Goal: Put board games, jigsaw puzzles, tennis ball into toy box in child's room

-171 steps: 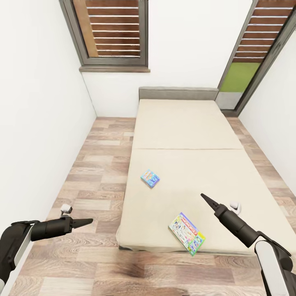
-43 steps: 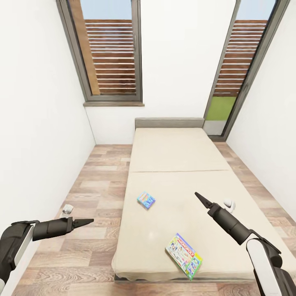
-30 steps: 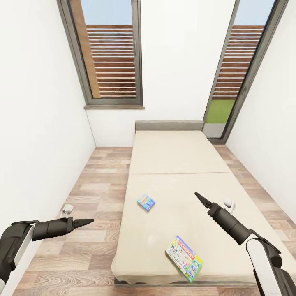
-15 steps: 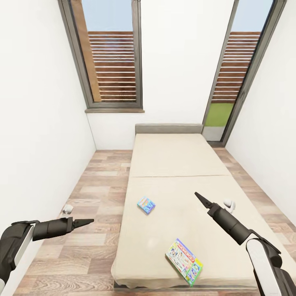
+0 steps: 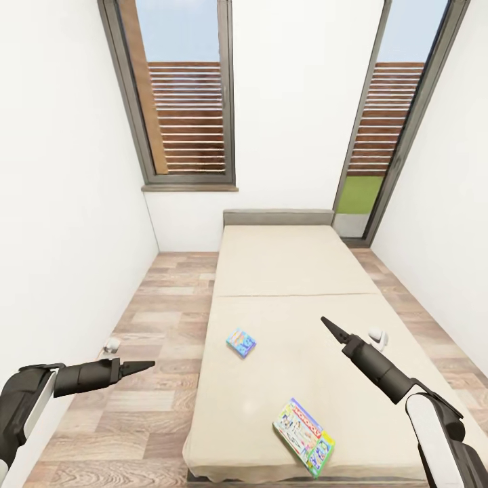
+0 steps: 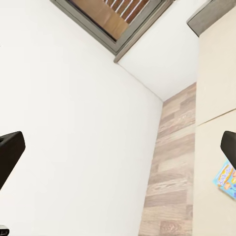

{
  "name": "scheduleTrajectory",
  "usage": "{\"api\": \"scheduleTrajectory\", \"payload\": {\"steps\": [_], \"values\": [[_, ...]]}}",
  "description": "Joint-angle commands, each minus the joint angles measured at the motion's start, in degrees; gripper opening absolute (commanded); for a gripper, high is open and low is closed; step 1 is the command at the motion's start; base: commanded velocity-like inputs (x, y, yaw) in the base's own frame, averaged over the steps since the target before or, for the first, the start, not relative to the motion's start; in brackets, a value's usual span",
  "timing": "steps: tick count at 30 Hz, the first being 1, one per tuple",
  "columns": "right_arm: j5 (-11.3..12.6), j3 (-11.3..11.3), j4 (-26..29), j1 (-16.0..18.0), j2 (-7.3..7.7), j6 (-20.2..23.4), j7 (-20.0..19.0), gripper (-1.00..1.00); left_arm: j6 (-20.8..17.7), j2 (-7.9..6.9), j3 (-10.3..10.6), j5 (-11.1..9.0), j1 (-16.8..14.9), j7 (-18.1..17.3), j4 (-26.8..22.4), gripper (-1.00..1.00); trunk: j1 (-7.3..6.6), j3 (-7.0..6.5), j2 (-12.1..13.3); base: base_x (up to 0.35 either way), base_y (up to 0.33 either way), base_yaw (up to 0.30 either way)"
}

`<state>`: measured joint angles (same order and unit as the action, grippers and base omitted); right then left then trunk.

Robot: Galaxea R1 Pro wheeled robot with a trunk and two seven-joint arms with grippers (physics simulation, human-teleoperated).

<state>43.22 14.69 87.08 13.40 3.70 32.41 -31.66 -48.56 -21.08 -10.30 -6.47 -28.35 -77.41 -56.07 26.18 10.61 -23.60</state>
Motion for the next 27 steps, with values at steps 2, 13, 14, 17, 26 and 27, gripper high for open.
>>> {"api": "scheduleTrajectory", "payload": {"steps": [2,13,14,17,26,27], "values": [[0.35,0.08,0.02,0.05,-0.01,0.46,-0.01,1.0,-0.57,-0.01,-0.01,-0.12,-0.04,-0.11,-0.01,1.0,0.03,-0.08,-0.11,0.0,0.0,0.0],[-5.53,0.28,0.02,0.05,-0.47,0.52,0.1,1.0,-0.57,-0.01,-0.14,-0.12,-0.04,-0.16,-0.01,1.0,0.03,-1.13,-0.11,0.0,0.0,0.0],[-6.35,0.3,0.02,0.05,-0.59,0.53,0.1,1.0,-0.57,-0.01,-0.15,-0.12,-0.04,-0.14,-0.01,1.0,0.03,-1.22,-0.11,0.0,0.0,0.0],[-7.26,0.32,0.02,0.05,-0.74,0.5,0.11,1.0,-0.57,-0.01,-0.14,-0.12,-0.04,-0.16,-0.01,1.0,0.03,-1.51,-0.11,0.0,0.0,0.0],[-7.84,0.34,0.02,0.05,-0.83,0.49,0.11,1.0,-0.57,-0.01,-0.14,-0.12,-0.04,-0.17,-0.01,1.0,0.03,-2.31,-0.11,0.0,0.0,0.0],[-7.85,0.34,0.02,0.05,-0.84,0.5,0.11,1.0,-0.57,-0.01,-0.15,-0.12,-0.04,-0.16,-0.01,1.0,0.03,-2.39,-0.11,0.0,0.0,0.0]]}}
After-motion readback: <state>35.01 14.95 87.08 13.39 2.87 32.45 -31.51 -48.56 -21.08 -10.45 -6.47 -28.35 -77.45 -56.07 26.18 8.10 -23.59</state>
